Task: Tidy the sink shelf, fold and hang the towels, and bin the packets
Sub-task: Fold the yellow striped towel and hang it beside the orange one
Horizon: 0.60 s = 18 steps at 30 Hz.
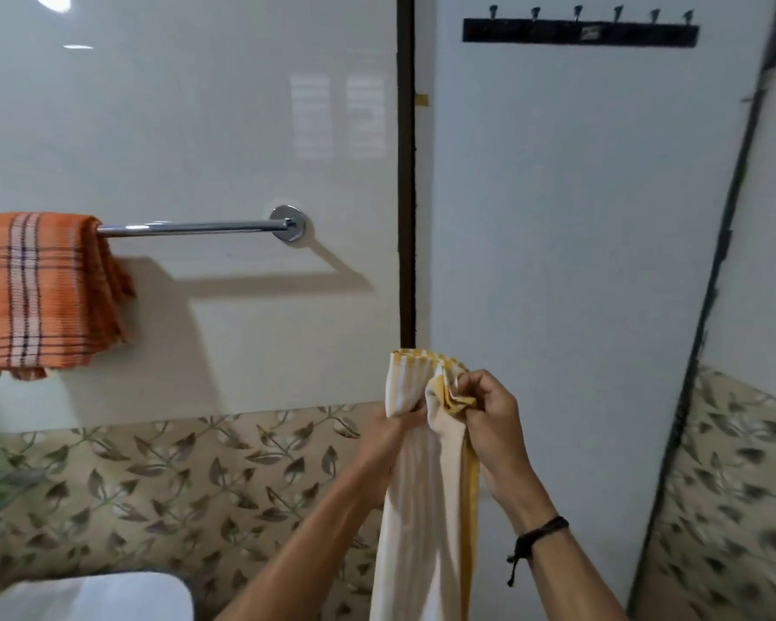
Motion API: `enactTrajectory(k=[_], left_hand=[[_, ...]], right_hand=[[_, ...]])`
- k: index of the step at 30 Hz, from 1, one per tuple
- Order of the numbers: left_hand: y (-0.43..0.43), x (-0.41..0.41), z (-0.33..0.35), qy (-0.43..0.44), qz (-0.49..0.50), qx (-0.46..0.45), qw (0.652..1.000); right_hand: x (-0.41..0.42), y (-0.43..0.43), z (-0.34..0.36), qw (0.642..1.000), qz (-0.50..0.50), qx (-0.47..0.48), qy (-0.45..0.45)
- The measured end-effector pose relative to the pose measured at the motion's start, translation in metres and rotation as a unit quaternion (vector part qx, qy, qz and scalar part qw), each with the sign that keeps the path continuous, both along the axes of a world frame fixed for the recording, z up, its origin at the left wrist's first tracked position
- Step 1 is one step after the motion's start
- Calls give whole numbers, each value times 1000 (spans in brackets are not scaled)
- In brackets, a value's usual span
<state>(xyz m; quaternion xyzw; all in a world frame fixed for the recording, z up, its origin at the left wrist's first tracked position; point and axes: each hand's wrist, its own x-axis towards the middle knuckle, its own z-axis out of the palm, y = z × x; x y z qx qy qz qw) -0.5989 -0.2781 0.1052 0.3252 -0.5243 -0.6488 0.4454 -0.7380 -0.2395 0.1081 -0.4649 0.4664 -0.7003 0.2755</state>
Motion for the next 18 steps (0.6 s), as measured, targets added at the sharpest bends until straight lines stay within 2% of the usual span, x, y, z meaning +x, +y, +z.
enactTrajectory(k=[3,6,7,8,10,12,14,18], left_hand=[[14,-22,-11,-80,71,-80,991],[28,-37,-21,-179,219,-140,949],[34,-38,-21,-188,233,-152,942],[41,-39,-21,-168,212,-146,952],[53,-43,-20,-131,98,-113,980],[60,-48,-21,-130,5,-88,988],[63,-52,-20,-101,-33,-57,993],[70,-49,-20,-43,-41,-38,998]], right_hand=[[-9,13,-10,1000,17,16,-8],[-15,25,-23,999,-3,35,-19],[-17,27,-27,999,-17,40,-33],[-19,30,-30,997,-33,43,-51],[-21,37,-33,995,-58,51,-64],[-21,46,-33,995,-77,56,-34],[-16,56,-34,995,-80,57,-20],[-6,74,-43,998,0,53,-22]])
